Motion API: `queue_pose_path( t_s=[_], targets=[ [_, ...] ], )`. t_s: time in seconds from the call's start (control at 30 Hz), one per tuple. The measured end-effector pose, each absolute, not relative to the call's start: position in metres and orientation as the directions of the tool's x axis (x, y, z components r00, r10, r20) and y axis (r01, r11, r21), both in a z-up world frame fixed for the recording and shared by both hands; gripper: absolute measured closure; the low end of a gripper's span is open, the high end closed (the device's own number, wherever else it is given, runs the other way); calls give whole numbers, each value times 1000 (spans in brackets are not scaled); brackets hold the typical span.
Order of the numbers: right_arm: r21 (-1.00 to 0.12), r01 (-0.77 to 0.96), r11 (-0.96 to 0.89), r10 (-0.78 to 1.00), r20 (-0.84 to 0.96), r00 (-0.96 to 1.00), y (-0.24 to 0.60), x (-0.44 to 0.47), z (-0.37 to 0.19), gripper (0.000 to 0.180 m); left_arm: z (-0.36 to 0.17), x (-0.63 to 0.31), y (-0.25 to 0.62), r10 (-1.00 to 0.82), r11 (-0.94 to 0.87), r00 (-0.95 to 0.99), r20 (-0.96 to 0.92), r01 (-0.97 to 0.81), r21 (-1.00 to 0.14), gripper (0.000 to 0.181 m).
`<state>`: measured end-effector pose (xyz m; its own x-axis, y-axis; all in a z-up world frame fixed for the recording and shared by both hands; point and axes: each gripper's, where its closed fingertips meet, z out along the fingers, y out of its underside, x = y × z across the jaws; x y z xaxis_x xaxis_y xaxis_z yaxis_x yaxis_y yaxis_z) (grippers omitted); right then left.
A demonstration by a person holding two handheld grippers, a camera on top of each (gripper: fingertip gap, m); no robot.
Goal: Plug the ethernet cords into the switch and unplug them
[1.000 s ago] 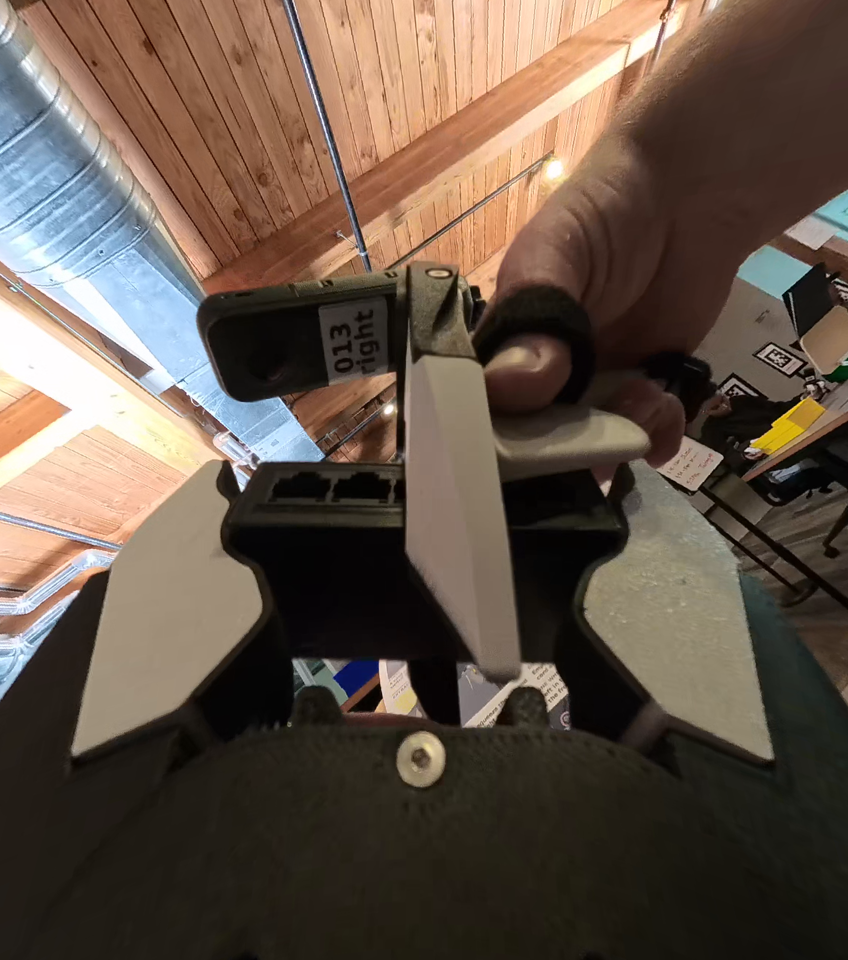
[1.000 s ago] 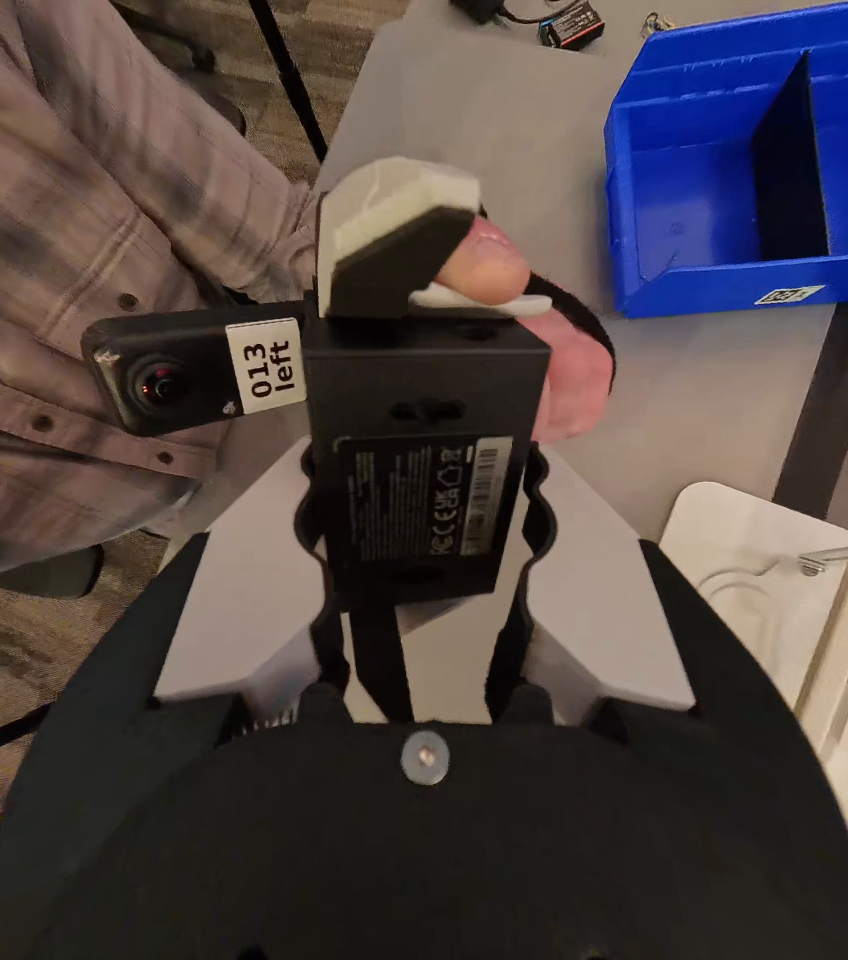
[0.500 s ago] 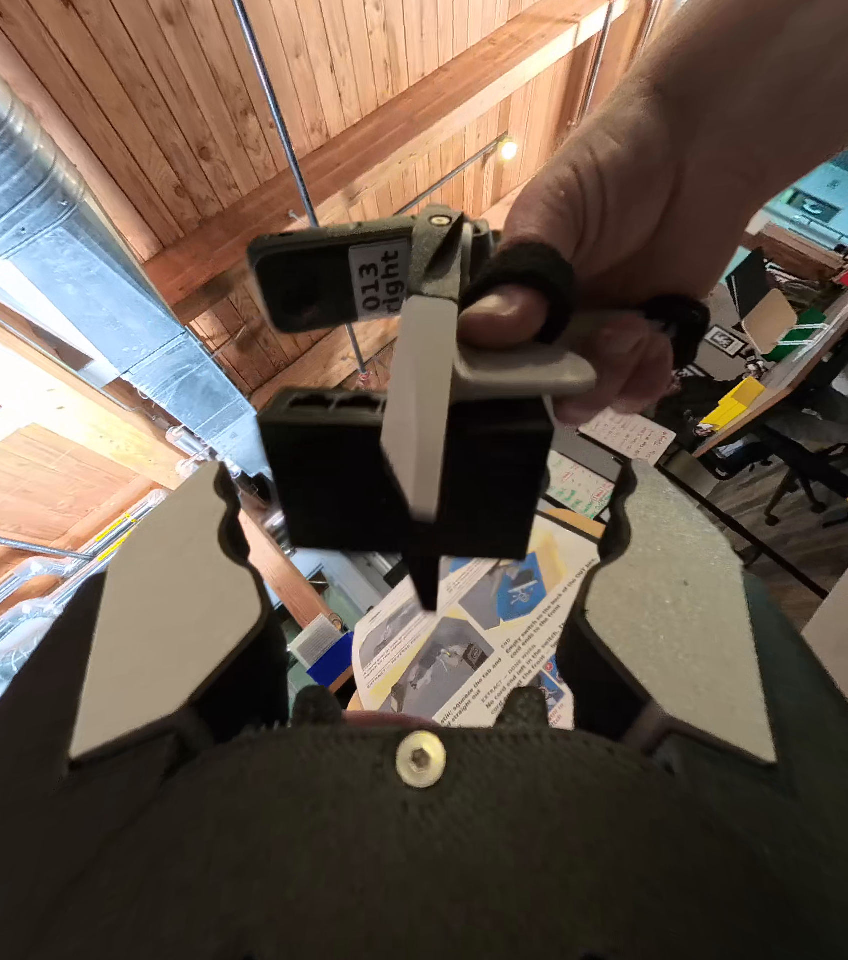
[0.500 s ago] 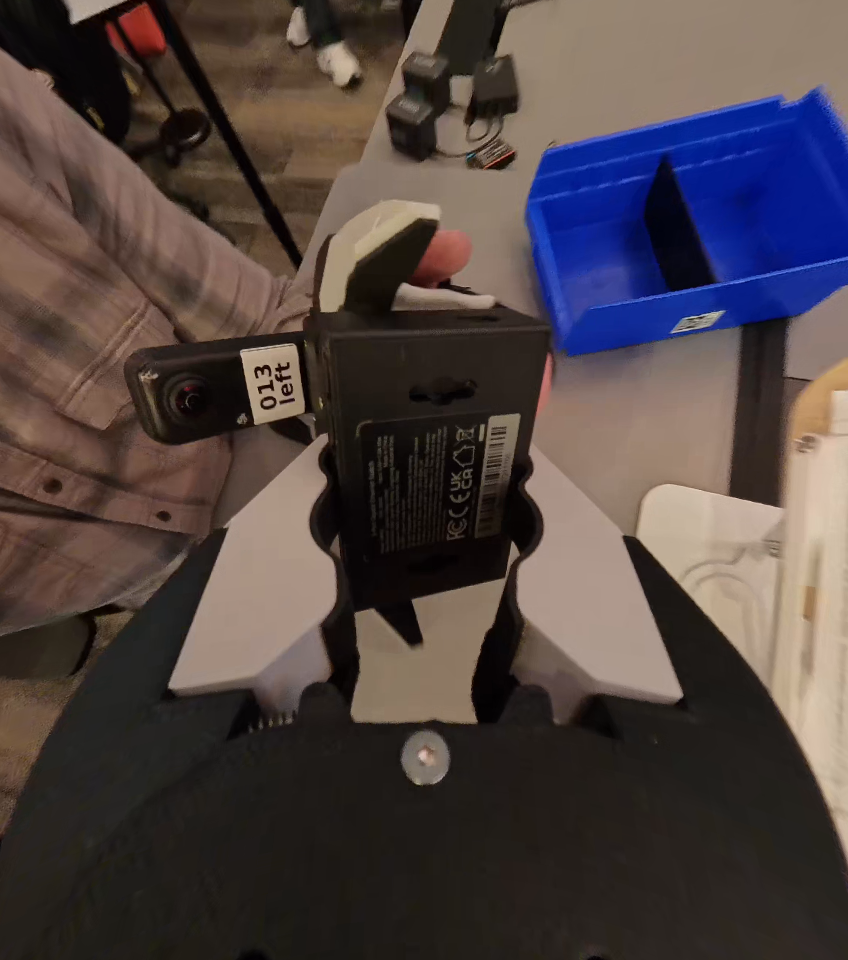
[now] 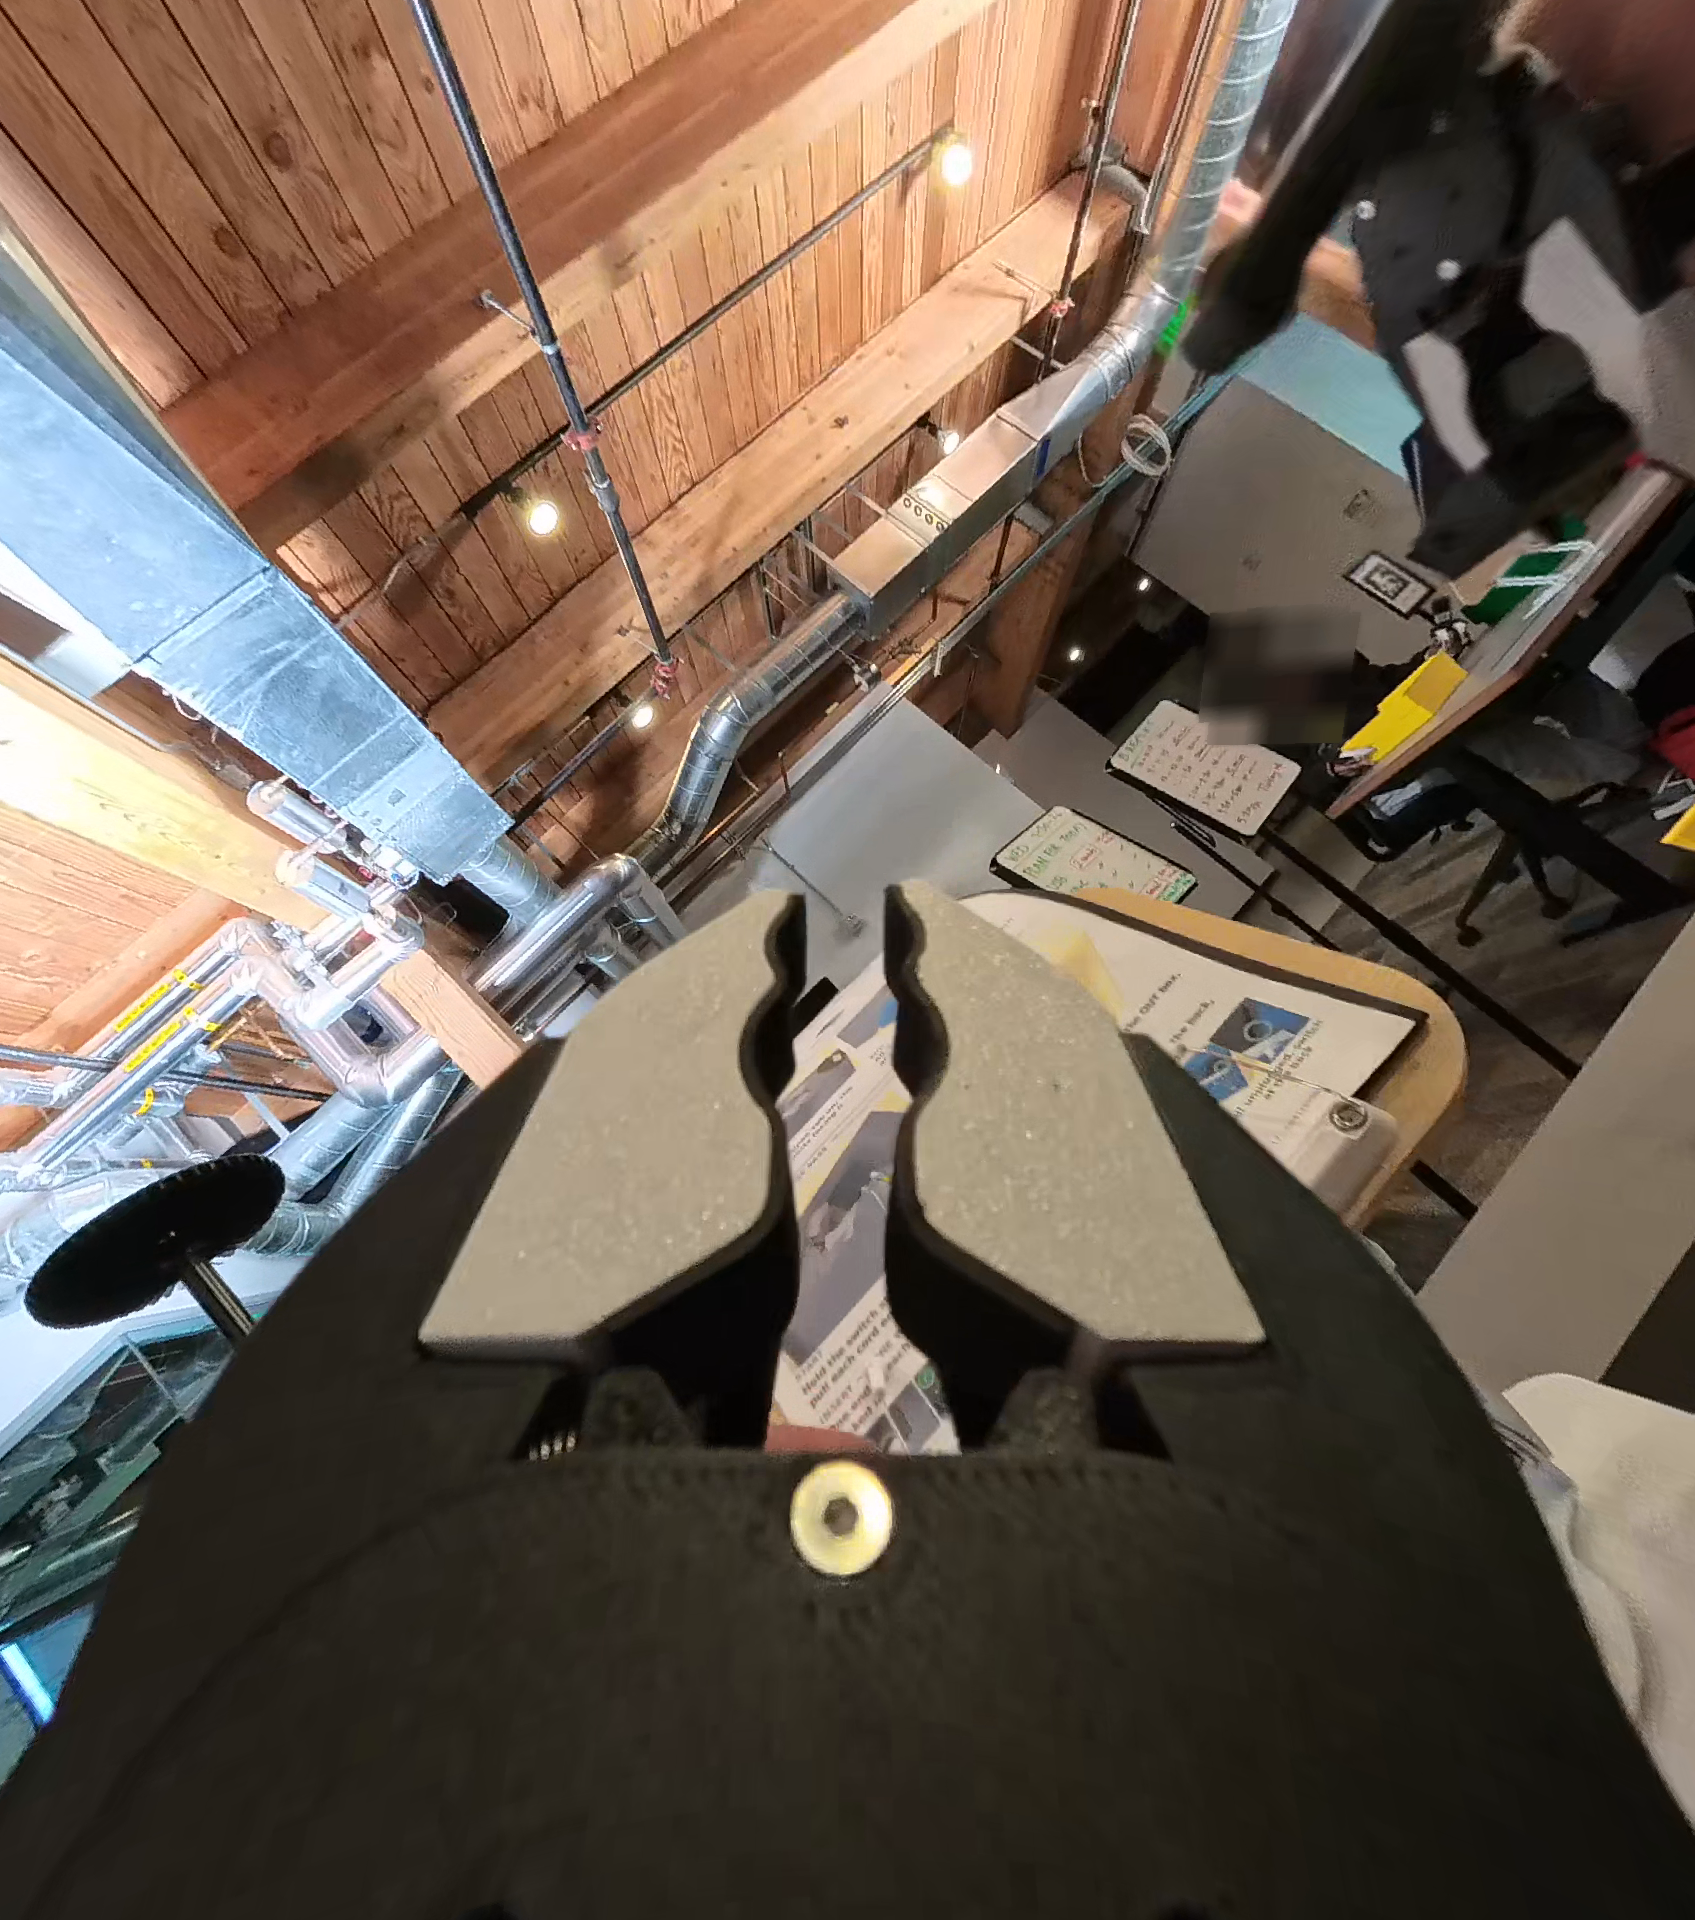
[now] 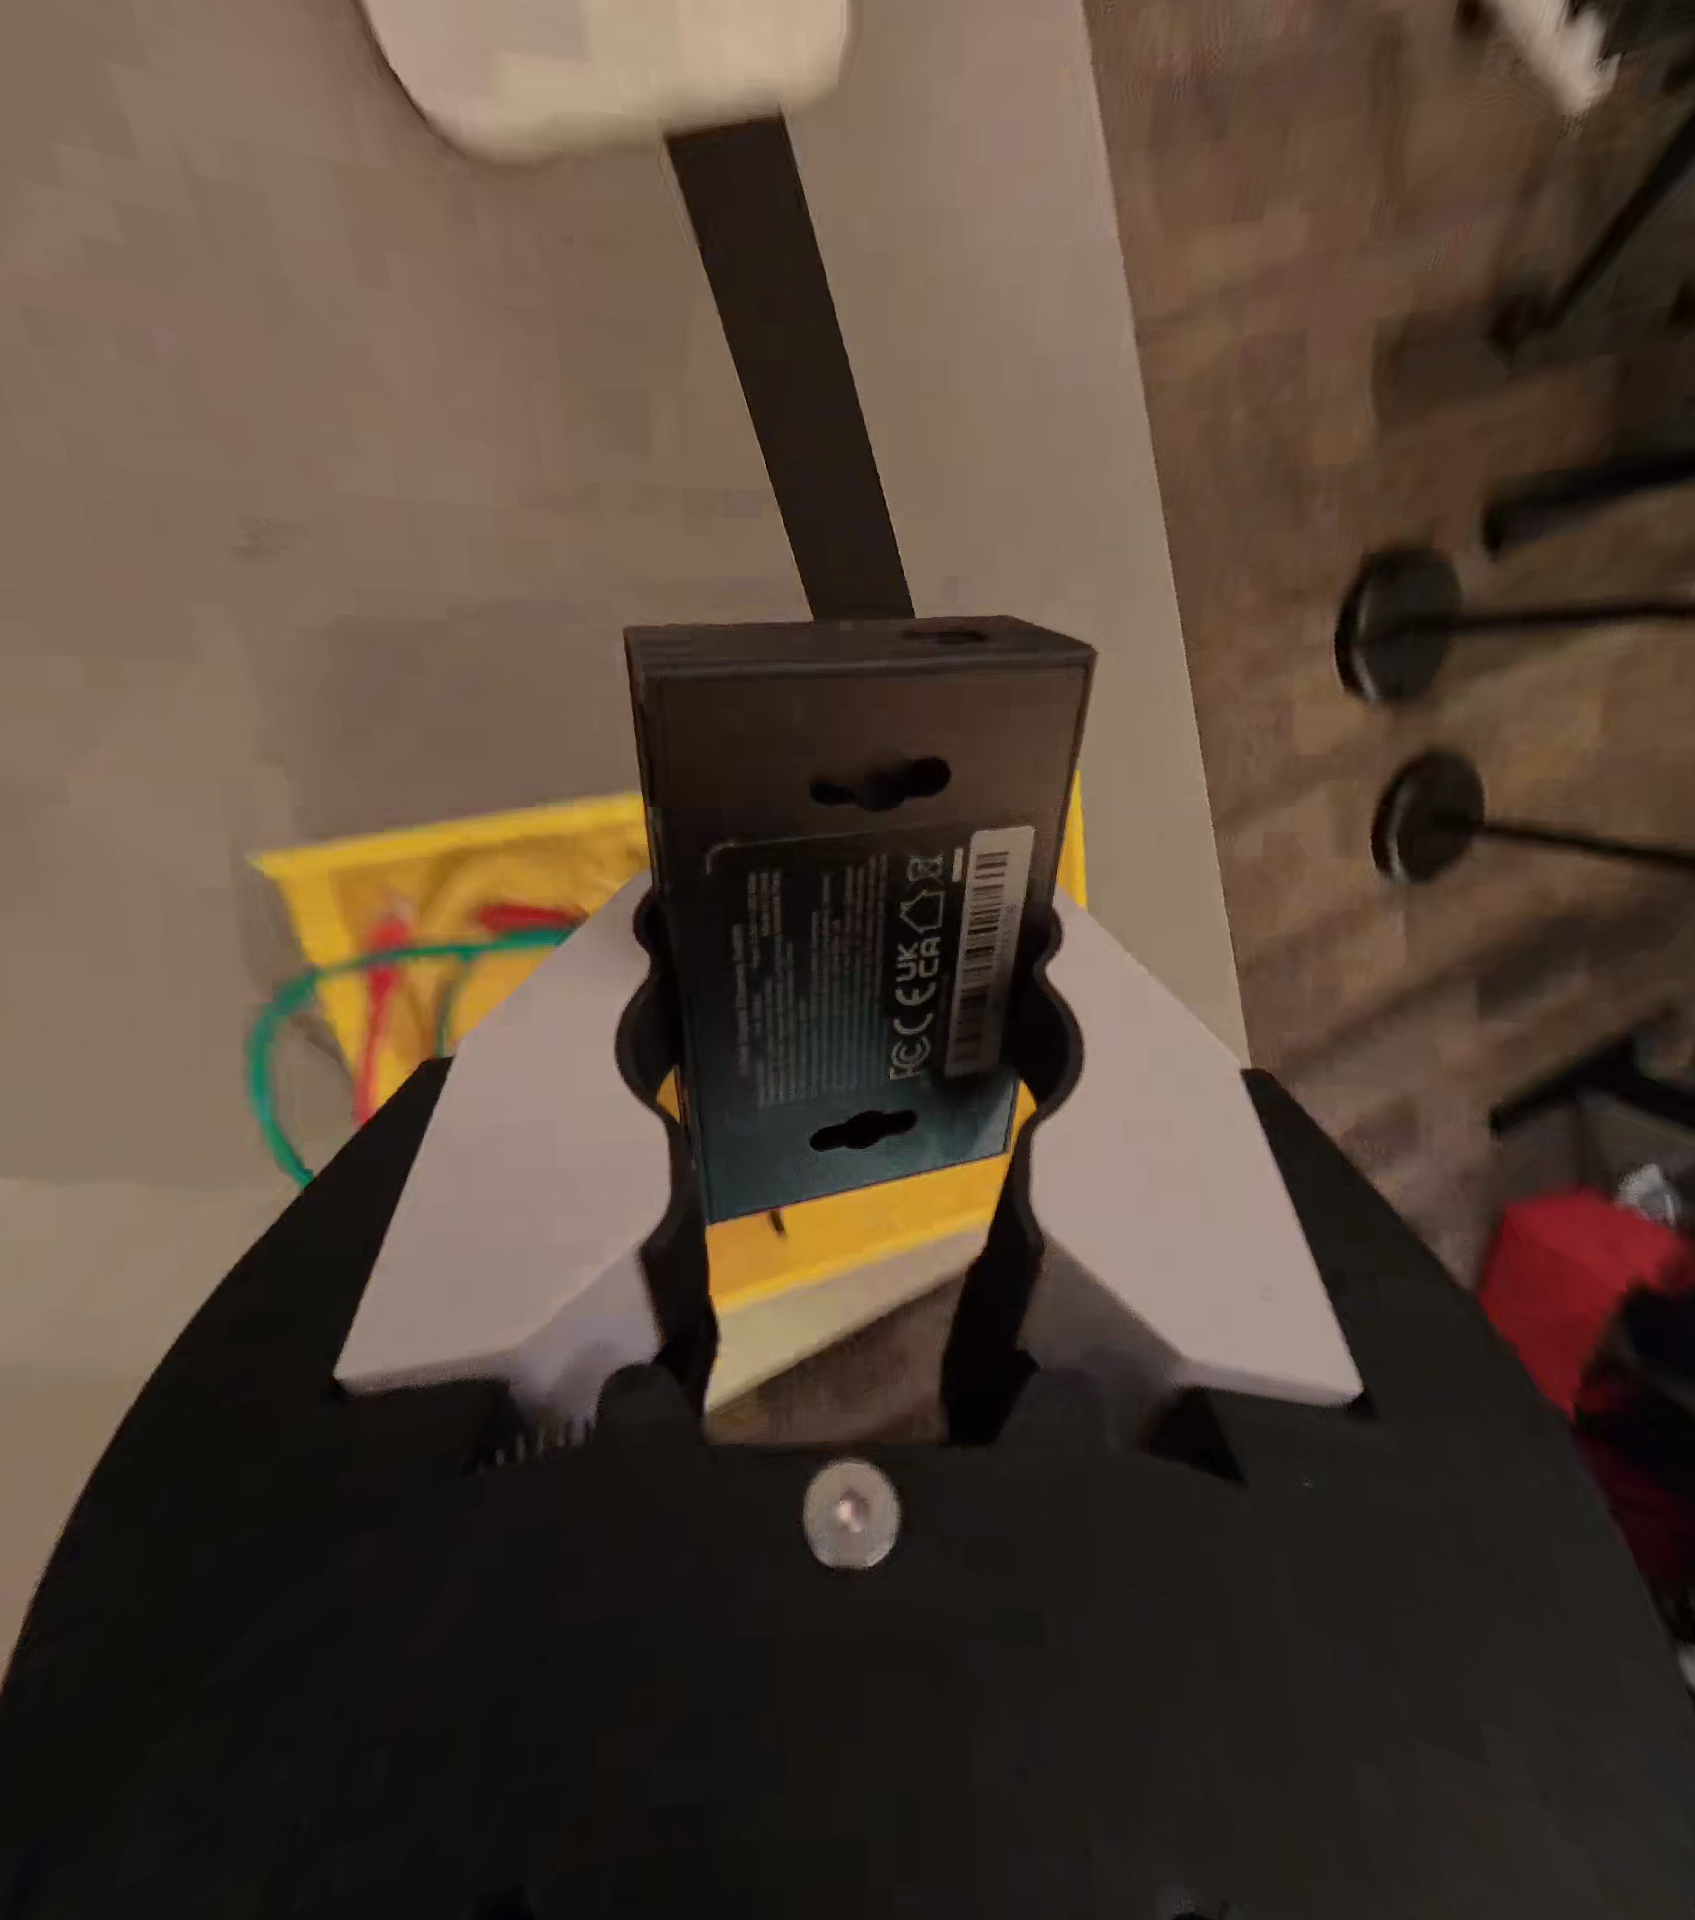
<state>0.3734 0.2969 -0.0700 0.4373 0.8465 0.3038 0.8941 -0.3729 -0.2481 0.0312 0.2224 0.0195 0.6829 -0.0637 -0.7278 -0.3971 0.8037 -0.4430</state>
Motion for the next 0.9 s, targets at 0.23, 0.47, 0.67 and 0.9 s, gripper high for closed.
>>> queue_pose_path(
  t_s=[0.23, 0.47, 0.67, 0.9],
  targets=[
    [21, 880, -474, 855, 252, 454, 308, 476, -173, 117, 1, 42, 235, -96, 782, 649, -755, -420, -460, 166],
    [99, 895, -435, 895, 161, 417, 321, 496, -240, 117, -16, 51, 245, -126, 765, 619, -775, -437, -473, 164],
    [194, 901, -389, 921, 78, 381, 325, 498, -278, 117, -26, 57, 248, -157, 758, 593, -789, -440, -482, 162],
    [378, 864, -333, 939, 43, 343, 316, 509, -299, 116, -29, 60, 250, -169, 753, 589, -791, -441, -489, 162]
  ],
)
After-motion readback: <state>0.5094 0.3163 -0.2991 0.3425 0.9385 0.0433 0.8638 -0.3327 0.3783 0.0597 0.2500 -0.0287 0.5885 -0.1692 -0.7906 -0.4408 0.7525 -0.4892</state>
